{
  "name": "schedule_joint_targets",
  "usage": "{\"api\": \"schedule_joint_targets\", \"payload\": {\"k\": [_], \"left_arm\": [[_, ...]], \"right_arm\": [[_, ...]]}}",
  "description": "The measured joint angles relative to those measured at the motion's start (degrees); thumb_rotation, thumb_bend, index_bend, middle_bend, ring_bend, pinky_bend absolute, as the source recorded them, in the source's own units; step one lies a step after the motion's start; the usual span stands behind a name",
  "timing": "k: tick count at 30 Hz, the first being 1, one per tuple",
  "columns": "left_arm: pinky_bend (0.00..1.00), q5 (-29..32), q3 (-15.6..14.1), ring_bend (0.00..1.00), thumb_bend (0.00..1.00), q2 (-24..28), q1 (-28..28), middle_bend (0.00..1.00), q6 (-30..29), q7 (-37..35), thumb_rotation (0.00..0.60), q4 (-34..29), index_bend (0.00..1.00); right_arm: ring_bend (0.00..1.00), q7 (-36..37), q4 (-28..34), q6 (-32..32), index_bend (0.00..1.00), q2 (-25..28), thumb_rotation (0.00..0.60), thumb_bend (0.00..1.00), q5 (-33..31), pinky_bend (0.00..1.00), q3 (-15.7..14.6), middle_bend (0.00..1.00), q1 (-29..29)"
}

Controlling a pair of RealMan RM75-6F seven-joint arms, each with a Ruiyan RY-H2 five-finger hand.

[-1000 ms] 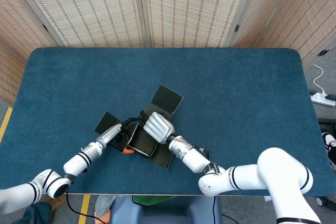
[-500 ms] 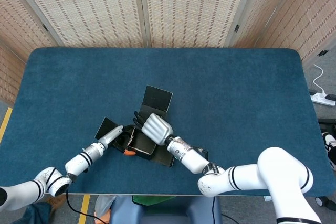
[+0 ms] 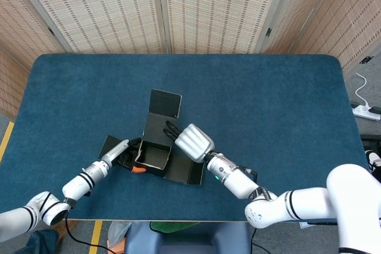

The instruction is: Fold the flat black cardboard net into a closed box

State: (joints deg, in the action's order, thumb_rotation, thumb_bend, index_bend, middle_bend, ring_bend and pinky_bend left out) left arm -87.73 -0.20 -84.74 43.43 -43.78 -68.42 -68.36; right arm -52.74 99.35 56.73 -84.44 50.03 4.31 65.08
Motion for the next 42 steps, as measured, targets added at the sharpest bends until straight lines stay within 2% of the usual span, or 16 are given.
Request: {"api": "schedule_joint_targets", "payload": {"k": [4,9,14,17,20,25,31,38,42], "left_arm": [[0.81,-1.0,-0.6,0.56,0.17,2.7,-0.3,0.35,-1.1,-7.2,0.6,-2.0,0.39],[0.81,-3.8,-2.1,0.56,0.17,6.4,-0.4,0.35,-3.6,-20.8,0.6,-3.8,0.39],[0.81,-7.3,-4.1,0.56,0.17,8.9,0.1,0.34,-7.0,-35.1,0.6,-3.8,0.39],[0.81,-9.2,-5.3,0.56,0.17,10.0,0.6,0.34,-9.2,-43.6,0.6,-3.5,0.39],[0.81,-11.4,-6.7,0.56,0.17,10.9,1.5,0.34,-11.8,-51.4,0.6,-3.4,0.39],[0.81,-14.2,-8.8,0.56,0.17,12.6,4.1,0.34,-15.1,-59.7,0.6,-4.3,0.39],[0.81,-14.3,-9.5,0.56,0.17,13.7,5.7,0.34,-15.8,-62.1,0.6,-6.5,0.39],[0.81,-13.6,-10.5,0.56,0.17,15.2,7.2,0.34,-15.5,-62.5,0.6,-9.0,0.38],[0.81,-13.8,-11.3,0.56,0.17,15.2,7.3,0.34,-16.0,-61.5,0.6,-8.8,0.38]], "right_arm": [[0.7,9.7,4.2,3.2,0.0,4.6,0.6,0.17,7.4,1.0,0.0,0.0,-4.4],[0.72,25.8,7.6,12.4,0.0,10.4,0.6,0.17,21.5,1.0,-0.8,0.0,-13.1],[0.73,39.9,8.2,21.9,0.0,14.1,0.6,0.17,30.4,1.0,-1.6,0.05,-21.2],[0.74,46.7,7.7,25.7,0.0,15.3,0.6,0.17,35.7,1.0,-2.4,0.08,-25.4],[0.75,50.3,6.1,27.2,0.0,14.5,0.6,0.17,38.9,1.0,-2.8,0.1,-27.5],[0.76,49.9,4.2,25.3,0.0,9.0,0.6,0.14,40.2,1.0,-1.4,0.13,-26.8],[0.78,46.0,1.8,23.6,0.0,2.4,0.6,0.02,40.5,1.0,1.8,0.16,-25.1],[0.8,35.6,-4.5,23.4,0.02,-10.3,0.6,0.0,41.0,1.0,8.4,0.19,-20.9],[0.8,32.3,-8.1,23.0,0.02,-14.2,0.6,0.0,41.5,1.0,11.7,0.19,-18.1]]}}
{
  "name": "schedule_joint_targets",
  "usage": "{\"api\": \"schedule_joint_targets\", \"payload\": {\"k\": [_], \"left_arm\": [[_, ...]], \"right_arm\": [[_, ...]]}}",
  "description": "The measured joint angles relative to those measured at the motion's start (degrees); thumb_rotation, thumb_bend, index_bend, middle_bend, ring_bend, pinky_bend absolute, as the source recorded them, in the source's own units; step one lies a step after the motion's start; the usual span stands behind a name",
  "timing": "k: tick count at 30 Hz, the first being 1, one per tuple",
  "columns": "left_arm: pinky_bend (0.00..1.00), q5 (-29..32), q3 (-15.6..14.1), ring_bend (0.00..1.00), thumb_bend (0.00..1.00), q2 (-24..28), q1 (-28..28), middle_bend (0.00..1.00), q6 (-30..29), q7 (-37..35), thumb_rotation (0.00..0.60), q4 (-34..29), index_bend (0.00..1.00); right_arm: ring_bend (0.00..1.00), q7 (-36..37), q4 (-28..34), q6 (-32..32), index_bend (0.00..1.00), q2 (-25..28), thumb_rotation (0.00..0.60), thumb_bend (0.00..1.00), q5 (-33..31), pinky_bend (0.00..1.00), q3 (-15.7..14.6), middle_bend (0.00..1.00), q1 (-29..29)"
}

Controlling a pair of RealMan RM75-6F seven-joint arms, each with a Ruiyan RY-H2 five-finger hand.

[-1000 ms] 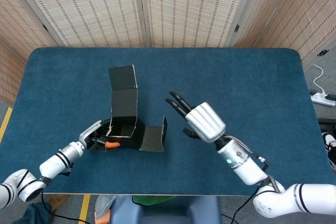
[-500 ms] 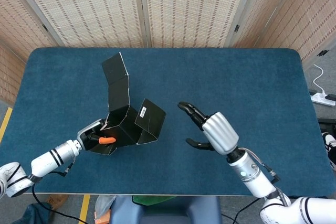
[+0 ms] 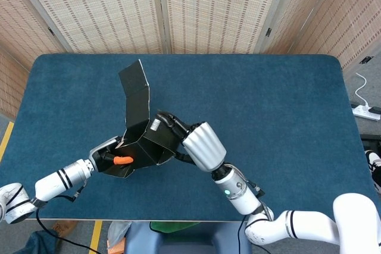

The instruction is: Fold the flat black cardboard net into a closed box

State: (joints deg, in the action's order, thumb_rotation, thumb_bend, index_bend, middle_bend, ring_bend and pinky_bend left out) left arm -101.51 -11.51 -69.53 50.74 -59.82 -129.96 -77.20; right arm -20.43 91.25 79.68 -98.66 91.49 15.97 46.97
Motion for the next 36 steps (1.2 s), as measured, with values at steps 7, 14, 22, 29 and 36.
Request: {"api": "schedule_joint_targets", "payload": {"k": [7,14,22,29,36], "left_arm": [[0.81,-0.8,-1.0,0.56,0.18,-0.2,-0.2,0.34,-1.5,3.7,0.6,0.9,0.38],[0.81,0.4,-1.0,0.56,0.18,-0.5,-0.2,0.33,-0.1,11.6,0.6,1.4,0.38],[0.81,4.2,0.1,0.56,0.17,-1.6,-0.3,0.33,4.1,23.9,0.6,2.0,0.37],[0.8,7.0,1.4,0.56,0.18,-4.1,-0.6,0.3,7.7,35.2,0.6,3.2,0.35],[0.8,11.1,3.5,0.56,0.18,-9.1,-1.5,0.29,10.8,49.1,0.6,5.8,0.34]], "right_arm": [[0.8,-0.6,-3.2,-1.2,0.02,-2.6,0.6,0.0,-0.3,1.0,2.2,0.2,1.9],[0.81,-1.1,-2.7,-5.3,0.08,-2.3,0.6,0.0,-1.4,1.0,1.7,0.24,3.1],[0.82,-5.3,-3.4,-10.5,0.2,-1.2,0.6,0.0,-2.0,1.0,-0.7,0.31,4.4],[0.83,-7.2,-8.5,-12.4,0.23,-3.0,0.6,0.0,-1.3,1.0,-2.9,0.33,5.2],[0.84,-6.9,-16.1,-13.6,0.23,-5.8,0.6,0.02,0.3,1.0,-6.0,0.34,5.5]]}}
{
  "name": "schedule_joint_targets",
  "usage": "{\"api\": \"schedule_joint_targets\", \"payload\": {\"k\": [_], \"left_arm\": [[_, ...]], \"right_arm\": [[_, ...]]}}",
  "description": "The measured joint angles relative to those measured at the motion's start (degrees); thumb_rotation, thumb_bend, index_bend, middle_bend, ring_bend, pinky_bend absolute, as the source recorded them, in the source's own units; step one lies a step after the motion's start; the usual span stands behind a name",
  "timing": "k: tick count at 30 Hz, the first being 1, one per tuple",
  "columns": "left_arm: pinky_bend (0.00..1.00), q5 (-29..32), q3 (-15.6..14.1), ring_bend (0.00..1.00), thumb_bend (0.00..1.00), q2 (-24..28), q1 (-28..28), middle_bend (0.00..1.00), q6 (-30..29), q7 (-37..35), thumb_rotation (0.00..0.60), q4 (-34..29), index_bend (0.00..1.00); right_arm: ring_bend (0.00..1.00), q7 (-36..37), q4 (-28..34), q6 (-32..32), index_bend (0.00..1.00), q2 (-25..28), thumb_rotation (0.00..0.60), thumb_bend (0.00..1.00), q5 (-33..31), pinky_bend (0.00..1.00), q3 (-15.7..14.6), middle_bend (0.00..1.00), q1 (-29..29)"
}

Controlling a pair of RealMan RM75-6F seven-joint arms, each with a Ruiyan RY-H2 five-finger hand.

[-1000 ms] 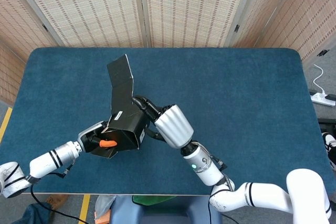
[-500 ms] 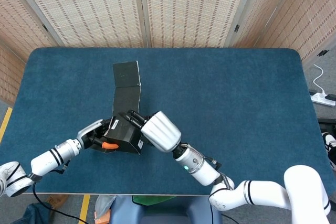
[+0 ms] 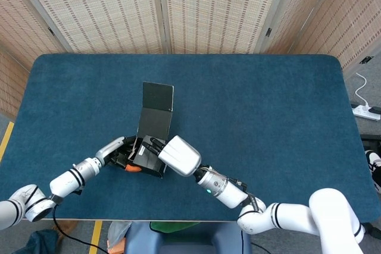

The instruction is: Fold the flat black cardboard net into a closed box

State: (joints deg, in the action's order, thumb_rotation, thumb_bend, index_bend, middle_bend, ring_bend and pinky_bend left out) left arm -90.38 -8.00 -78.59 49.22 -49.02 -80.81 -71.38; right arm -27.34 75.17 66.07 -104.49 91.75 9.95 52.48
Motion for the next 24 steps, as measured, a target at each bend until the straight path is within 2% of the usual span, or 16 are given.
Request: {"api": "schedule_joint_targets", "payload": {"k": [4,10,17,24], "left_arm": [[0.79,2.4,1.4,0.56,0.18,-3.6,-0.8,0.29,1.4,7.3,0.6,2.2,0.34],[0.78,5.5,3.3,0.56,0.17,-8.2,-1.7,0.27,4.1,16.0,0.6,5.1,0.33],[0.78,7.9,4.9,0.55,0.18,-10.1,-2.4,0.26,6.5,22.7,0.6,5.8,0.3],[0.77,9.3,6.2,0.55,0.18,-10.0,-2.8,0.22,8.7,26.3,0.6,4.7,0.2]], "right_arm": [[0.84,0.7,-5.0,-0.1,0.24,-2.0,0.6,0.03,1.4,1.0,-1.9,0.35,0.0],[0.84,3.8,-12.6,0.3,0.25,-5.5,0.6,0.09,3.5,1.0,-4.4,0.35,-0.3],[0.84,6.2,-18.8,0.4,0.25,-8.7,0.6,0.09,5.0,1.0,-6.1,0.35,-0.5],[0.84,7.7,-21.4,1.5,0.25,-10.1,0.6,0.09,5.9,1.0,-6.2,0.35,-0.5]]}}
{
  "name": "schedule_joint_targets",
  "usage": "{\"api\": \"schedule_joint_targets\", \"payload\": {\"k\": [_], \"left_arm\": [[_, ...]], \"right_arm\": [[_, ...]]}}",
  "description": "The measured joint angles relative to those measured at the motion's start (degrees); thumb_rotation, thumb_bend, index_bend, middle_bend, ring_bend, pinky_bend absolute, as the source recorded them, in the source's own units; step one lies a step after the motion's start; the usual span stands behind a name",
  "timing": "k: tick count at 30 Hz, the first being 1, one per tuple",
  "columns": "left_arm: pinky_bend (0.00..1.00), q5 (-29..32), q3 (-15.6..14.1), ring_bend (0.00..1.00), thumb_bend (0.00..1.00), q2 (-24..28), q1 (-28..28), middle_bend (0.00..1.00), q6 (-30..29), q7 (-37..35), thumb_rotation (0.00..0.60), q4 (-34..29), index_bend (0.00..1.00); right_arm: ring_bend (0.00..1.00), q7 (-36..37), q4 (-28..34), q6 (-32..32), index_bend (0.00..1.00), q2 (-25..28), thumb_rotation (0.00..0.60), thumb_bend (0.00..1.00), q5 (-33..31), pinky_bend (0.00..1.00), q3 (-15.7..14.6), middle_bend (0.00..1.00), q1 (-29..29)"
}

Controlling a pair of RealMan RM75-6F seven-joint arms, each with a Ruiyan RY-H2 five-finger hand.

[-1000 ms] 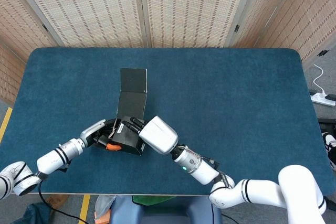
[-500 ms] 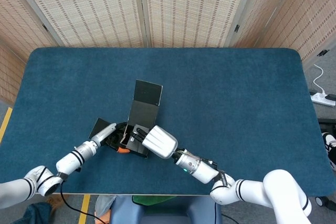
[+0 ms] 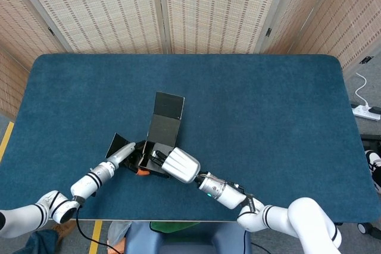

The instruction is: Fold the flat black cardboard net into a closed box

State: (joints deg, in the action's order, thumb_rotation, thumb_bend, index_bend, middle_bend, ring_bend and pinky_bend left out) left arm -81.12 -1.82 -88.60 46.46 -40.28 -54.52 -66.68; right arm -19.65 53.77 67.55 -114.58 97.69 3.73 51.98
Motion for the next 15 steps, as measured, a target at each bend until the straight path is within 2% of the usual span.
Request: {"api": "schedule_joint_targets", "payload": {"k": [9,15], "left_arm": [[0.77,-0.7,0.8,0.54,0.18,0.9,-0.1,0.2,1.5,1.3,0.6,-1.7,0.18],[0.77,-0.7,1.4,0.54,0.17,0.7,-0.4,0.2,1.8,1.9,0.6,-1.8,0.18]], "right_arm": [[0.84,0.4,-0.8,0.1,0.27,-0.1,0.6,0.09,0.1,1.0,0.4,0.35,0.1],[0.85,-0.4,-0.8,-1.0,0.37,-0.1,0.6,0.14,0.0,1.0,0.2,0.4,0.1]]}}
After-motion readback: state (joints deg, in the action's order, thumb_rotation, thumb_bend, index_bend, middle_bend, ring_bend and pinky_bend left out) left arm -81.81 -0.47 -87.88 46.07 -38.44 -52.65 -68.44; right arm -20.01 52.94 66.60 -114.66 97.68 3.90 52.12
